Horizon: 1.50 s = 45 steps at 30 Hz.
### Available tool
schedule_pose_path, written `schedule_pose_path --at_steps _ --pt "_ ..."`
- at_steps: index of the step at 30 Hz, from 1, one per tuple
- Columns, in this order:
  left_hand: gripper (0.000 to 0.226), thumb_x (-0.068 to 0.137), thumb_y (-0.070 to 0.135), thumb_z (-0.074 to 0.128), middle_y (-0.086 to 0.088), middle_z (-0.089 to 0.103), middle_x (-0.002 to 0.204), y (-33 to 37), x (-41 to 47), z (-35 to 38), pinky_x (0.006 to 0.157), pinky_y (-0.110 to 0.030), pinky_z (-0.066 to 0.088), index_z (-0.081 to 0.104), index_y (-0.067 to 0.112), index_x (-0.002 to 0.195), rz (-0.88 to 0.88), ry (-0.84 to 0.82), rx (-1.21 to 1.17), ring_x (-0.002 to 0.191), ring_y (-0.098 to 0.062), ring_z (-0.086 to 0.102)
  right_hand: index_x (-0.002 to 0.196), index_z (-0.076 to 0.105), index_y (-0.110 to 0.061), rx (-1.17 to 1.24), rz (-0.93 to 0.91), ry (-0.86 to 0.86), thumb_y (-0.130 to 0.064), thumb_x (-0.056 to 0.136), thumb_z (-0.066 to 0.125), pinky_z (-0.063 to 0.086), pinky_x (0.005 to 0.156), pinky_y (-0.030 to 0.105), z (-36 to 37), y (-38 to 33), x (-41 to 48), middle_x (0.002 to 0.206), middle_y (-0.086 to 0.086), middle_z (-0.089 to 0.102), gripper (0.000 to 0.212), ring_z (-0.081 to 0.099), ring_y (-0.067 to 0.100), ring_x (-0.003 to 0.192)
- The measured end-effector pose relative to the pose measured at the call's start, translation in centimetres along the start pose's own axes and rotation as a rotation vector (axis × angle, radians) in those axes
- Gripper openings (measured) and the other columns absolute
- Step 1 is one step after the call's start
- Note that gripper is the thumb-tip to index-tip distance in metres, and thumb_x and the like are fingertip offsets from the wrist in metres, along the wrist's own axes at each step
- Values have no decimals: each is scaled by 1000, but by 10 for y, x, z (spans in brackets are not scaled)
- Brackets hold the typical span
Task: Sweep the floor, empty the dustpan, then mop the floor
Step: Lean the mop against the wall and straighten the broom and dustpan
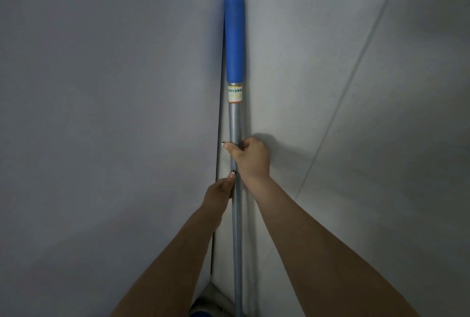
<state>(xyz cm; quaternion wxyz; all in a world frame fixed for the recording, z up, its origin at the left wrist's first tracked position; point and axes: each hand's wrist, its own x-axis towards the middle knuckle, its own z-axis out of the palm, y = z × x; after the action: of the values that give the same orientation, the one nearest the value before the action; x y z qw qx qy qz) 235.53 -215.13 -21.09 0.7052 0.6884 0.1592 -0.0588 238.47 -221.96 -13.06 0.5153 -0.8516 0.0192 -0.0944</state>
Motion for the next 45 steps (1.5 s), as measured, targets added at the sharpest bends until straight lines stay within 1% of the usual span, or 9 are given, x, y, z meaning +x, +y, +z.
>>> schedule_pose_path --at_steps 3,7,12,16,19,25,36,40,45 --pt "31 95 42 49 -7 62 98 4 -12 -14 92 -35 43 58 18 77 -1 111 -24 96 -21 57 101 56 -3 3 63 5 -34 85 68 37 60 21 0 -9 -8 92 6 57 37 59 24 86" --pt "21 95 35 52 -3 61 95 12 -43 -42 83 -29 42 58 19 83 80 179 -76 91 -16 56 122 48 3 -71 55 99 -30 87 65 42 88 31 -4 -6 -33 121 19 53 51 52 32 112" --pt "28 94 22 57 -4 63 110 26 -86 -72 84 -29 47 60 8 117 167 273 -107 100 -16 59 131 44 -4 35 85 -125 -33 89 62 35 80 20 -15 -16 -71 112 6 57 54 53 16 97" --pt "20 92 18 60 -4 63 112 34 -126 -94 99 -35 47 60 12 111 256 325 -127 104 -14 58 132 44 -7 162 58 -193 -35 90 61 45 87 29 -18 -30 -102 90 -8 56 53 55 15 93" --pt "15 91 14 60 -1 63 107 38 -156 -106 100 -35 46 60 15 107 318 361 -156 103 -11 57 137 41 -10 240 67 -238 -35 88 63 45 101 37 -18 -41 -123 103 -5 58 58 58 17 107" --pt "19 93 12 58 10 61 100 43 -229 -128 93 -29 48 58 15 112 411 434 -257 101 -7 57 139 40 -12 331 70 -384 -33 90 62 48 99 38 -20 -57 -170 109 -6 55 58 58 16 107" --pt "18 93 6 57 1 65 104 -16 -362 -145 92 -28 49 61 15 108 456 744 -266 102 -11 60 138 40 -9 381 -21 -732 -19 92 60 47 98 38 -23 -62 -266 122 7 58 52 56 19 113" --pt "15 91 10 60 3 66 95 -61 -407 -144 79 -23 51 64 23 98 395 864 -284 93 -15 61 138 40 -6 353 9 -819 -17 92 59 47 94 38 -16 -38 -303 119 9 58 51 56 18 107" --pt "14 91 10 60 -3 67 107 -103 -452 -143 93 -34 50 64 22 97 302 895 -331 104 -20 63 137 41 -7 291 65 -921 -19 90 62 48 88 33 0 -10 -348 116 6 59 52 57 18 108"
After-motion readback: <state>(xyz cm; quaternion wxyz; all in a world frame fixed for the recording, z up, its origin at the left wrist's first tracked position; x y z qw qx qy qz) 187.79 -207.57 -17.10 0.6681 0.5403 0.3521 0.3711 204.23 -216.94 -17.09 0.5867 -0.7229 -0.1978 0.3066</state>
